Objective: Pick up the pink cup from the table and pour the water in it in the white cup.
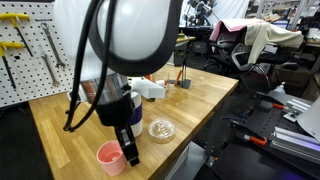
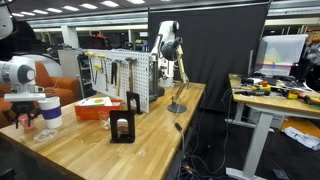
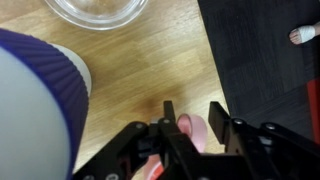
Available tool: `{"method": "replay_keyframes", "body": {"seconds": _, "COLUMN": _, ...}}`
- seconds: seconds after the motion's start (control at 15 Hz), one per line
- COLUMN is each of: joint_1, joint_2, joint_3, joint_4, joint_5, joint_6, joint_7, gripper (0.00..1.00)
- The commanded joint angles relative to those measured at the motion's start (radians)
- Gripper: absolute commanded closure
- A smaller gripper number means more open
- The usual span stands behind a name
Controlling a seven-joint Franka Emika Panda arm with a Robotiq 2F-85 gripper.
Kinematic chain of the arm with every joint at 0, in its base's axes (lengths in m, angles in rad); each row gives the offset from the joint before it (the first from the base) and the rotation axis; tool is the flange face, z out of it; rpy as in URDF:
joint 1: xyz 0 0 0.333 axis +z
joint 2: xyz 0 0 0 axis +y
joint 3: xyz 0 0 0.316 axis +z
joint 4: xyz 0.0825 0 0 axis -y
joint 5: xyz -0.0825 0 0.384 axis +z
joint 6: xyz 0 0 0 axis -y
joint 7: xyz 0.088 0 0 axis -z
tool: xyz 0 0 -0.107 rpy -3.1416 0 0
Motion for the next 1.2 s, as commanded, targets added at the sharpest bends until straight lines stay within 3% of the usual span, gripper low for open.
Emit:
{"method": "replay_keyframes", "body": {"seconds": 0.0, "joint_1": -0.021, "joint_2": 0.013, "joint_3": 0.014, "joint_4": 0.022, "joint_5": -0.005, "joint_6": -0.008, "joint_7": -0.01, "gripper": 0.77}}
{"method": "replay_keyframes", "body": {"seconds": 0.07, "joint_1": -0.022, "joint_2": 0.013, "joint_3": 0.014, "joint_4": 0.025, "joint_5": -0.006, "joint_6": -0.009, "joint_7": -0.012, "gripper": 0.8}}
{"method": "replay_keyframes", "body": {"seconds": 0.27, "joint_1": -0.024, "joint_2": 0.012, "joint_3": 0.016, "joint_4": 0.027, "joint_5": -0.004, "joint_6": -0.009, "joint_7": -0.014, "gripper": 0.75}}
{"method": "replay_keyframes", "body": {"seconds": 0.53, "joint_1": -0.024, "joint_2": 0.002, "joint_3": 0.016, "joint_4": 0.022, "joint_5": -0.006, "joint_6": -0.013, "joint_7": -0.014, "gripper": 0.76}}
{"method": "replay_keyframes", "body": {"seconds": 0.73, "joint_1": -0.035, "joint_2": -0.023, "joint_3": 0.028, "joint_4": 0.005, "joint_5": 0.003, "joint_6": -0.008, "joint_7": -0.025, "gripper": 0.83}}
{"method": "replay_keyframes", "body": {"seconds": 0.87, "joint_1": -0.04, "joint_2": -0.061, "joint_3": 0.036, "joint_4": -0.021, "joint_5": 0.007, "joint_6": -0.005, "joint_7": -0.022, "gripper": 0.98}}
{"method": "replay_keyframes", "body": {"seconds": 1.13, "joint_1": -0.051, "joint_2": -0.124, "joint_3": 0.055, "joint_4": -0.069, "joint_5": 0.022, "joint_6": -0.007, "joint_7": -0.022, "gripper": 0.96}}
